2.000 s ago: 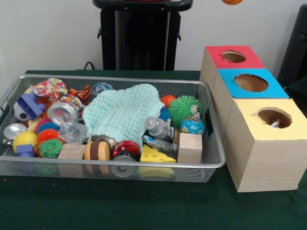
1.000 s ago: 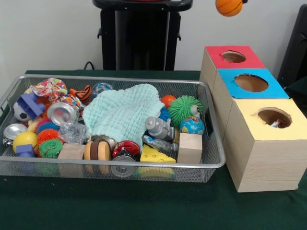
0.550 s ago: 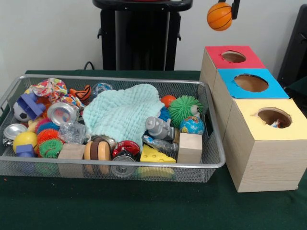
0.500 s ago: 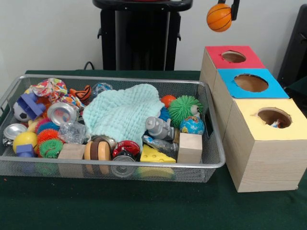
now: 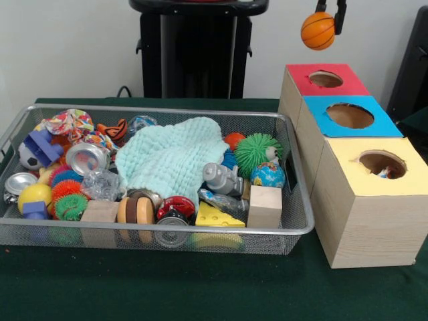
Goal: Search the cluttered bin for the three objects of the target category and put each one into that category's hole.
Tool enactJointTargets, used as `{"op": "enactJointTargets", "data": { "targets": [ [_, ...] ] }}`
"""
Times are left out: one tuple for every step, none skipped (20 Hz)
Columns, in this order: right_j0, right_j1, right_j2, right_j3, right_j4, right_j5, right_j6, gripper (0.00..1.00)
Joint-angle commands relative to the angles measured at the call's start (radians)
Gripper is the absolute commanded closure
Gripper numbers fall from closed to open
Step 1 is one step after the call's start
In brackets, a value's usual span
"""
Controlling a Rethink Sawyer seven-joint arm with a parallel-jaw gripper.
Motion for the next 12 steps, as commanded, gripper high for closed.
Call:
{"op": "enactJointTargets", "data": {
  "targets": [
    [0.034,0.075,0.059,0.040,0.079,-0.041,0.286,1.00],
    [0.036,0.079,0.060,0.042,0.087,-0.047,0.283,1.00],
    [0.041,0.093,0.059,0.041,0.089,-0.063,0.282,1.00],
    [0.040,0.100,0.061,0.044,0.094,-0.074,0.273,1.00],
    [0.031,0.111,0.070,0.052,0.097,-0.092,0.256,1.00],
    [0.024,0.116,0.076,0.060,0.102,-0.113,0.239,1.00],
    [0.020,0.124,0.077,0.061,0.099,-0.117,0.229,1.00],
    [0.016,0.133,0.079,0.062,0.097,-0.122,0.218,1.00],
    [0.012,0.141,0.080,0.064,0.095,-0.127,0.208,1.00],
    [0.008,0.146,0.085,0.070,0.098,-0.143,0.203,1.00],
    [0.005,0.151,0.089,0.076,0.101,-0.158,0.199,1.00],
    [0.000,0.152,0.097,0.082,0.107,-0.169,0.193,1.00]
  ]
}}
